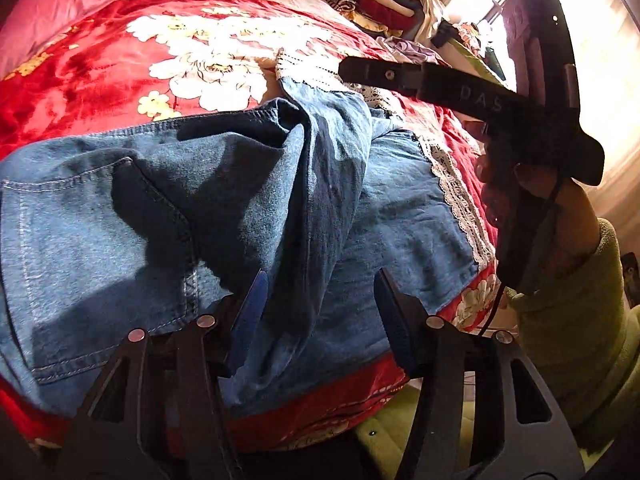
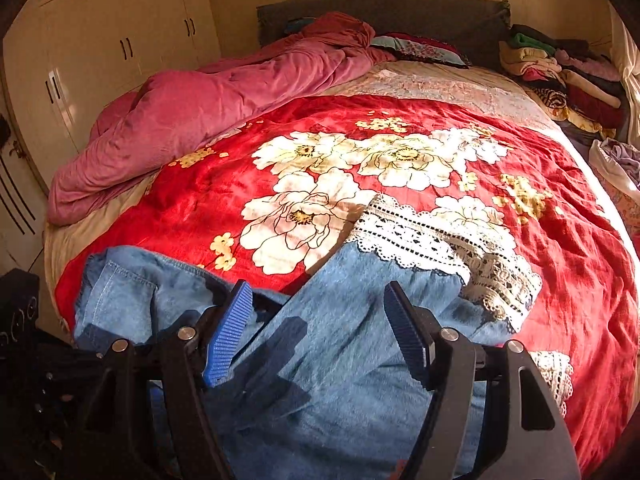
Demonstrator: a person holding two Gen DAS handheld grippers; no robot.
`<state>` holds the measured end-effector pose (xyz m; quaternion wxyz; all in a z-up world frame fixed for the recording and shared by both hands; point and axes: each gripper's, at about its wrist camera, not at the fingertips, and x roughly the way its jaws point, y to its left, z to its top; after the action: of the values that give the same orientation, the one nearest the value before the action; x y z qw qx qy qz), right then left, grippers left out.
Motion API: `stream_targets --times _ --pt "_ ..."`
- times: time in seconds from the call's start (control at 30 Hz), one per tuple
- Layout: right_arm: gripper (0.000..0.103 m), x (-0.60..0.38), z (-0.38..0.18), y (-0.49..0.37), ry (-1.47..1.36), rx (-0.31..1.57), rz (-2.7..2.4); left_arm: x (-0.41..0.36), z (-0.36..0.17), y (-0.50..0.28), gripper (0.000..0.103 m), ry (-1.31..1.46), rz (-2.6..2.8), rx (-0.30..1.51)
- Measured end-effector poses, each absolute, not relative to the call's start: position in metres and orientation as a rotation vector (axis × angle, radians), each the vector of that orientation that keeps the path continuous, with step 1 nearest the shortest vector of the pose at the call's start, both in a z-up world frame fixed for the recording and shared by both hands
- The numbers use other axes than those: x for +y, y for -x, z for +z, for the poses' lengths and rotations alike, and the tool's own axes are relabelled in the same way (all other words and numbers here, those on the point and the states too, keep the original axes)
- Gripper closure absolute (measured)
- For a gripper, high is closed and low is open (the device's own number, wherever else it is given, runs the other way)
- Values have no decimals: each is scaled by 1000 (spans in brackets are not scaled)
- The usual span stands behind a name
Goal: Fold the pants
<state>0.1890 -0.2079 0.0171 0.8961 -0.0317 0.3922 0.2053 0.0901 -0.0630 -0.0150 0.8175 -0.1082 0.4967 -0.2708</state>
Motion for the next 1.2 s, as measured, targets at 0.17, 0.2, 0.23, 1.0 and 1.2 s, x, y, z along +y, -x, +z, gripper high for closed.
stream_targets --times 0.17,0.2,0.23,1.0,1.2 --pt "36 -198 10 -221 109 839 398 -72 -28 -110 74 238 -558 1069" --pt "36 -196 8 -227 110 846 395 -73 -30 -111 78 241 -554 1071" --pt "35 -194 6 -234 119 856 380 -74 -31 -112 86 247 -548 1070" --pt "93 -231 -21 -291 -9 928 282 -81 -19 -99 102 187 -647 1052" --pt "93 -296 12 -232 -210 835 245 -81 -22 -104 102 181 -632 1042"
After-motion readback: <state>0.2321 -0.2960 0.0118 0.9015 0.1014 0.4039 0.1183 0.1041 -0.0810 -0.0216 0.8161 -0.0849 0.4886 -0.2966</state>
